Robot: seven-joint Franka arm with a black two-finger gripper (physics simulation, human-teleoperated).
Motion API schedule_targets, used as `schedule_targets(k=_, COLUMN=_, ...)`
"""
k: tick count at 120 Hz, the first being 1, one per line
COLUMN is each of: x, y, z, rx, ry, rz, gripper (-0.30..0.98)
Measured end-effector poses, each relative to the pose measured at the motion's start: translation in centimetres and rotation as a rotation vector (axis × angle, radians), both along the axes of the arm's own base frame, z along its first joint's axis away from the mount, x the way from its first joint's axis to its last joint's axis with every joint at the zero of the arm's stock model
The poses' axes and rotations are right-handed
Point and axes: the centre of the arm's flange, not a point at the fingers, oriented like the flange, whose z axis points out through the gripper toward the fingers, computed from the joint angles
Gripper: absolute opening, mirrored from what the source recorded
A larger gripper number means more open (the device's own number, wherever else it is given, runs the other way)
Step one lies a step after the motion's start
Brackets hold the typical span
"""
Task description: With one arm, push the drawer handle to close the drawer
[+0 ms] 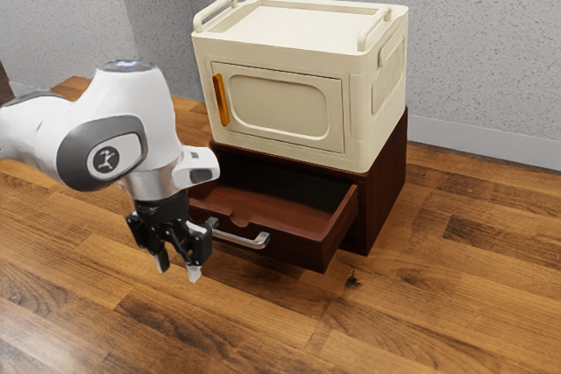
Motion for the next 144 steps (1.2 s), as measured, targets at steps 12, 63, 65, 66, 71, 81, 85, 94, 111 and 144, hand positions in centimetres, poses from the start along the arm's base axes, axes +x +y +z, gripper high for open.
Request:
schedule_targets(k=12, x=1.3, y=0.3, z=-2.5, rx=-0.011, ry=0.017, rz=0.035, gripper=0.22)
schedule_targets(k=63, x=5.8, y=-0.2, z=-3.8, rx=0.019, ry=-0.108, rz=0.037, gripper=0.05)
schedule_targets(k=65, x=5.9, y=-0.2, z=-4.0, rx=0.018, ry=-0.109, rz=0.038, gripper=0.04)
schedule_targets(k=66, x=6.0, y=-0.2, z=-4.0, rx=0.018, ry=-0.109, rz=0.039, gripper=0.04)
schedule_targets(k=71, x=6.5, y=-0.2, z=-4.0, rx=0.019, ry=-0.117, rz=0.039, gripper=0.04)
schedule_targets(k=81, x=7.7, y=-0.2, z=-4.0, rx=0.021, ry=-0.134, rz=0.037, gripper=0.03)
schedule_targets(k=85, x=8.1, y=-0.3, z=-3.9, rx=0.026, ry=-0.143, rz=0.032, gripper=0.03)
schedule_targets(k=94, x=9.0, y=-0.3, z=-4.0, rx=0.032, ry=-0.156, rz=0.026, gripper=0.02)
schedule_targets(k=111, x=12.5, y=-0.4, z=-4.2, rx=0.025, ry=-0.178, rz=0.020, gripper=0.00)
schedule_targets(k=144, x=18.6, y=0.7, z=-4.9, rx=0.032, ry=-0.219, rz=0.019, gripper=-0.01)
